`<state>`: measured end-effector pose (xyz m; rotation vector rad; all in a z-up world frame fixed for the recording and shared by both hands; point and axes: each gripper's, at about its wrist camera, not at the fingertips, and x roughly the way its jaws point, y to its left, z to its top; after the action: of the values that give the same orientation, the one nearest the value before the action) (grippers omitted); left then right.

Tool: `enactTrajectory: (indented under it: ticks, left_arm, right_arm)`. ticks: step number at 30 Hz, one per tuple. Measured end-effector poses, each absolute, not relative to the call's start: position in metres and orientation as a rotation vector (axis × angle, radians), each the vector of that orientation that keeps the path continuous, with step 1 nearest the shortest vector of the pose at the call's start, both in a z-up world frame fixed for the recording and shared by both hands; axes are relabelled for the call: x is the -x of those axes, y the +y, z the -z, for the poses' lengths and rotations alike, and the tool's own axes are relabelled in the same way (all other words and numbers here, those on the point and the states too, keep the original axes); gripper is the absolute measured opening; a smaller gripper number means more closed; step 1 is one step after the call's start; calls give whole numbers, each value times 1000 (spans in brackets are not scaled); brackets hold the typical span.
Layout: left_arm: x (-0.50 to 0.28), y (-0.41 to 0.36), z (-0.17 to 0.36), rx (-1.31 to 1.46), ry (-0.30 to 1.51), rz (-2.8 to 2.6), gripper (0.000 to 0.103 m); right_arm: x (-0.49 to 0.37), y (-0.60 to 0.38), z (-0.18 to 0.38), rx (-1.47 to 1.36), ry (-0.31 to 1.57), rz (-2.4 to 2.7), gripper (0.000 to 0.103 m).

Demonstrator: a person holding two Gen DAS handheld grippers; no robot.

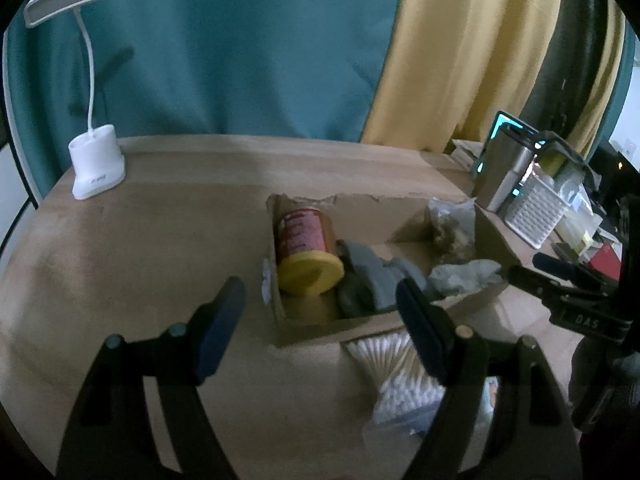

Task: Organize objects
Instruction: 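Move the right tool to the capybara tissue pack while the left tool approaches the cotton swab bag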

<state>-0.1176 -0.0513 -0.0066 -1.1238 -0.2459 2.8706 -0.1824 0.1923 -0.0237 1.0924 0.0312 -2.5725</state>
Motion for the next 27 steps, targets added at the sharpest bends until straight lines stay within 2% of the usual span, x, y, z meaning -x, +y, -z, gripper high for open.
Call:
enactTrajectory:
  ticks: [27]
  left_arm:
    - [82,-50,8,1104,-238,-2858,79]
  right_arm:
    - [141,184,20,-1059,55,2548,82]
